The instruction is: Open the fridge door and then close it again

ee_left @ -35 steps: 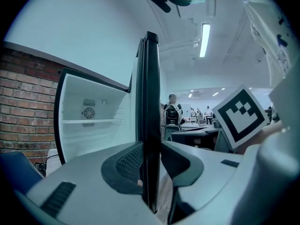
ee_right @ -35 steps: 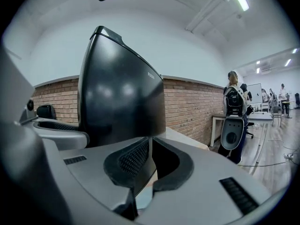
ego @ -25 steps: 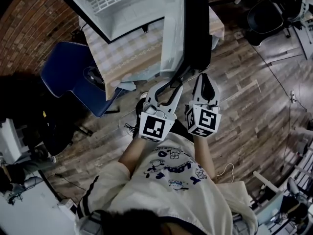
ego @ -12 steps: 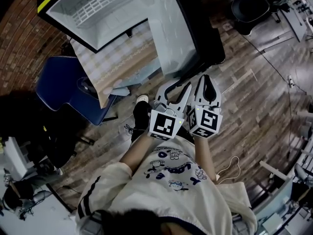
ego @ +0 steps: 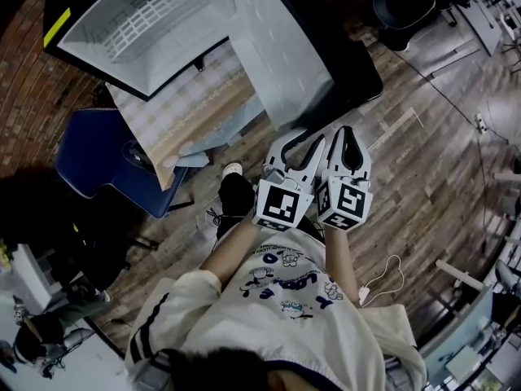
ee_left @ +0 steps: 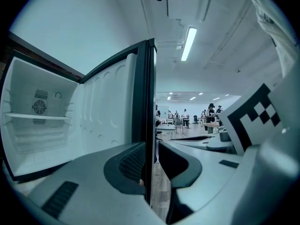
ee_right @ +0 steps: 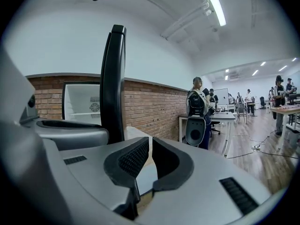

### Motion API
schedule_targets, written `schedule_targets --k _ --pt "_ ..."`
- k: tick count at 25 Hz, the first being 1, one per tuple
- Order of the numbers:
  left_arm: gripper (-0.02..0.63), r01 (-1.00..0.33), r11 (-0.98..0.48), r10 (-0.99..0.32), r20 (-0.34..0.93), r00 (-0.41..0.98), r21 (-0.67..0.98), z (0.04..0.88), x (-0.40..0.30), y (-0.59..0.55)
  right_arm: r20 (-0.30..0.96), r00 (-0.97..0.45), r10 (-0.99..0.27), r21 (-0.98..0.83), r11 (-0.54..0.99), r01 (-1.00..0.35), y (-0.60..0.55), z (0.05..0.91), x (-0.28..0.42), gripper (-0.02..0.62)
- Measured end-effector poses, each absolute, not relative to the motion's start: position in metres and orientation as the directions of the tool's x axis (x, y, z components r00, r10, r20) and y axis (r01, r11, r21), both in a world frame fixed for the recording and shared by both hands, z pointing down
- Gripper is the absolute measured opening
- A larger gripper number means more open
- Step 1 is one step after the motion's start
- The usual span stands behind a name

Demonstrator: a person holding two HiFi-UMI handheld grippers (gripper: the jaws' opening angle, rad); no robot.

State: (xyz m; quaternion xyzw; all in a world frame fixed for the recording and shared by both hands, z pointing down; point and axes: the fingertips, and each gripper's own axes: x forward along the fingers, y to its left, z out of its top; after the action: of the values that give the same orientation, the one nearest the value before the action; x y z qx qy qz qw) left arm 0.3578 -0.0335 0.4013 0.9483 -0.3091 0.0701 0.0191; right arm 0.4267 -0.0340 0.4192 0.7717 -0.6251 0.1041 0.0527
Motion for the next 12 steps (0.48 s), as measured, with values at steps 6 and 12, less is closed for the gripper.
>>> schedule_targets --k 6,12 --pt "0.097 -0.574 -0.819 -0.569 0.138 0.811 -0.004 0.401 0.376 -0.037 0.221 0.200 -0.955 -0.056 -0.217 -0.975 -0.035 0.420 0.441 0.044" --pt "0.097 -0.566 -0.824 -0.562 0.135 0.816 -0.011 0.400 0.389 -0.040 0.228 0.181 -0.957 -0.071 -0.202 -0.977 -0.041 0.416 0.444 0.043"
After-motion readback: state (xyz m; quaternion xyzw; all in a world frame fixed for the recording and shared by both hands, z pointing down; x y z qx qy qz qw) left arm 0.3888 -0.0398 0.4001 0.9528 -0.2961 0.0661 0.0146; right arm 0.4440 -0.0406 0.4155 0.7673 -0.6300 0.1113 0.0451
